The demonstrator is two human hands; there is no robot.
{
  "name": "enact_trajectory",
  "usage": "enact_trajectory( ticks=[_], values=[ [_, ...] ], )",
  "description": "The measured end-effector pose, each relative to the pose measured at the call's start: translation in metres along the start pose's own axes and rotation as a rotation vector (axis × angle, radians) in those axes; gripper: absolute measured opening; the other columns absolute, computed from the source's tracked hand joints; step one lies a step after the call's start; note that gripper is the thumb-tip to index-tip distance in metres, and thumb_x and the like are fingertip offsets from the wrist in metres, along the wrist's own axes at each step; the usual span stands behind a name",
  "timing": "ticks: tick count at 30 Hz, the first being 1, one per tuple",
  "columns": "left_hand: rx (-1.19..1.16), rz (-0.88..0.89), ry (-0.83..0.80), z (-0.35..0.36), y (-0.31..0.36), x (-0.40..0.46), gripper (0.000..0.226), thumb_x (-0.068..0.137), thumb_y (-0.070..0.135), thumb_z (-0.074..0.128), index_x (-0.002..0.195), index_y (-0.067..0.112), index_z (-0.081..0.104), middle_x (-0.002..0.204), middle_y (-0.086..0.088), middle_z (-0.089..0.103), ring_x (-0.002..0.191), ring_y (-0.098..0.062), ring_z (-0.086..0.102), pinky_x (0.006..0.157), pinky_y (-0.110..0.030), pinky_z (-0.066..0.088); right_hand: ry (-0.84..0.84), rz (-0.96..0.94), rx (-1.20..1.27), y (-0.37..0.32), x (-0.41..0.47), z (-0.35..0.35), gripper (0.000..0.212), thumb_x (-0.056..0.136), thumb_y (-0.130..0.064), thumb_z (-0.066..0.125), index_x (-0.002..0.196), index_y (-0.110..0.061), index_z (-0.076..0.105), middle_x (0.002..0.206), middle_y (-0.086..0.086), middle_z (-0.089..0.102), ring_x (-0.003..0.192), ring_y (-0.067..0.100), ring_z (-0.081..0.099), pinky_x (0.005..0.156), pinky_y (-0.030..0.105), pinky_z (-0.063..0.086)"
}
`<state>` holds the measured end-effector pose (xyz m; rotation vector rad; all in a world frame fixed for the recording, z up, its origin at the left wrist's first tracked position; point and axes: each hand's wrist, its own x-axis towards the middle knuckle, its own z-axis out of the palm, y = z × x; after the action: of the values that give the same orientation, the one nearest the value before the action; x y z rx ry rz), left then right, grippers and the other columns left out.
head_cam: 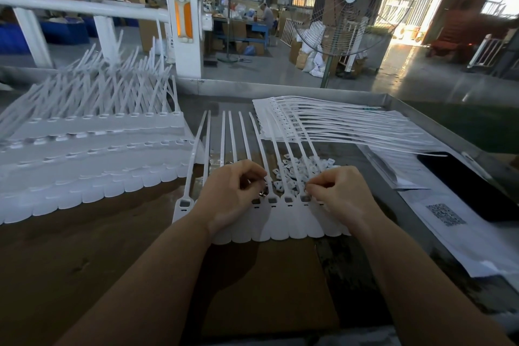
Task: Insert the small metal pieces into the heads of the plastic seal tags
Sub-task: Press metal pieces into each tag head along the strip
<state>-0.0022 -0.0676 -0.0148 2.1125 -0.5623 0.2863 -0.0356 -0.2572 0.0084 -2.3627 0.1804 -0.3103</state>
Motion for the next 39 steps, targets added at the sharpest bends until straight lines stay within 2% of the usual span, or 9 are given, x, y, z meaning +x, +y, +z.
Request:
enact_trajectory(
  ticks=[4,8,12,15,18,24,33,36,39],
  values=[
    [0.107,-0.002,0.191,-0.004,0.001,0.001,0.014,0.087,0.014,0.062,0.099,0.015,0.068,0.084,0.010,0.062,0.072,0.002,0.054,0.066,-0.002,0.041,0.065,-0.066,-0.042,-0.005,-0.002,0.006,0.013,0.087,-0.012,0.062,0.091,-0.016,0.074,0.087,-0.005,0.068,0.076,0.003,0.059,0.071,0.019,0.048],
    [0.166,-0.120,0.307,-0.011,-0.006,0.004,0.015,0.088,0.015,0.061,0.101,0.015,0.068,0.087,0.003,0.065,0.074,-0.005,0.054,0.066,-0.013,0.040,0.103,-0.077,-0.100,-0.010,-0.003,0.010,0.017,0.089,-0.010,0.058,0.095,-0.017,0.072,0.101,-0.001,0.068,0.084,0.009,0.061,0.083,0.028,0.052],
    [0.197,-0.152,0.269,-0.011,-0.009,0.004,0.015,0.088,0.015,0.060,0.101,0.016,0.068,0.092,0.001,0.068,0.077,-0.008,0.054,0.072,-0.020,0.044,0.149,-0.001,-0.152,-0.005,-0.005,0.002,0.032,0.086,0.003,0.048,0.089,-0.019,0.071,0.108,0.003,0.065,0.076,0.012,0.058,0.075,0.029,0.052],
    [0.213,-0.179,0.244,-0.009,-0.011,0.004,0.014,0.089,0.015,0.060,0.100,0.017,0.068,0.092,0.001,0.068,0.076,-0.008,0.055,0.071,-0.020,0.043,0.123,0.010,-0.195,-0.001,-0.009,0.001,0.035,0.084,0.005,0.047,0.083,-0.019,0.072,0.107,0.004,0.066,0.057,0.005,0.045,0.057,0.021,0.041],
    [0.218,-0.198,0.237,-0.008,-0.012,0.004,0.014,0.089,0.014,0.059,0.100,0.017,0.067,0.092,0.001,0.068,0.075,-0.007,0.054,0.068,-0.017,0.041,0.084,-0.005,-0.189,0.000,-0.012,0.004,0.033,0.085,0.002,0.048,0.079,-0.018,0.073,0.103,0.003,0.069,0.047,0.002,0.039,0.048,0.013,0.029],
    [0.224,-0.214,0.209,-0.009,-0.011,0.003,0.019,0.089,0.015,0.059,0.107,0.015,0.065,0.099,0.000,0.068,0.079,-0.008,0.055,0.073,-0.019,0.044,0.056,-0.037,-0.215,0.000,-0.015,0.008,0.033,0.086,0.001,0.050,0.082,-0.021,0.074,0.106,0.001,0.064,0.054,0.002,0.038,0.052,0.014,0.030],
    [0.252,-0.217,0.238,-0.009,-0.014,0.004,0.019,0.087,0.011,0.060,0.105,0.014,0.065,0.085,0.007,0.057,0.076,-0.008,0.051,0.071,-0.019,0.040,0.064,-0.053,-0.226,0.001,-0.017,0.007,0.031,0.087,0.002,0.048,0.088,-0.017,0.073,0.107,0.003,0.063,0.064,0.003,0.045,0.059,0.015,0.034],
    [0.258,-0.224,0.261,-0.009,-0.015,0.005,0.017,0.087,0.011,0.061,0.103,0.013,0.066,0.094,0.001,0.060,0.080,-0.010,0.051,0.074,-0.019,0.040,0.040,-0.047,-0.241,0.000,-0.017,0.007,0.034,0.086,0.003,0.047,0.089,-0.018,0.073,0.109,0.002,0.061,0.058,0.001,0.040,0.054,0.014,0.031],
    [0.278,-0.249,0.268,-0.008,-0.016,0.005,0.017,0.087,0.014,0.062,0.103,0.013,0.067,0.106,-0.002,0.056,0.090,-0.014,0.052,0.079,-0.020,0.040,0.095,-0.068,-0.237,-0.003,-0.017,0.008,0.030,0.090,-0.002,0.046,0.092,-0.017,0.071,0.110,0.001,0.059,0.071,0.005,0.048,0.067,0.019,0.038]
  ],
)
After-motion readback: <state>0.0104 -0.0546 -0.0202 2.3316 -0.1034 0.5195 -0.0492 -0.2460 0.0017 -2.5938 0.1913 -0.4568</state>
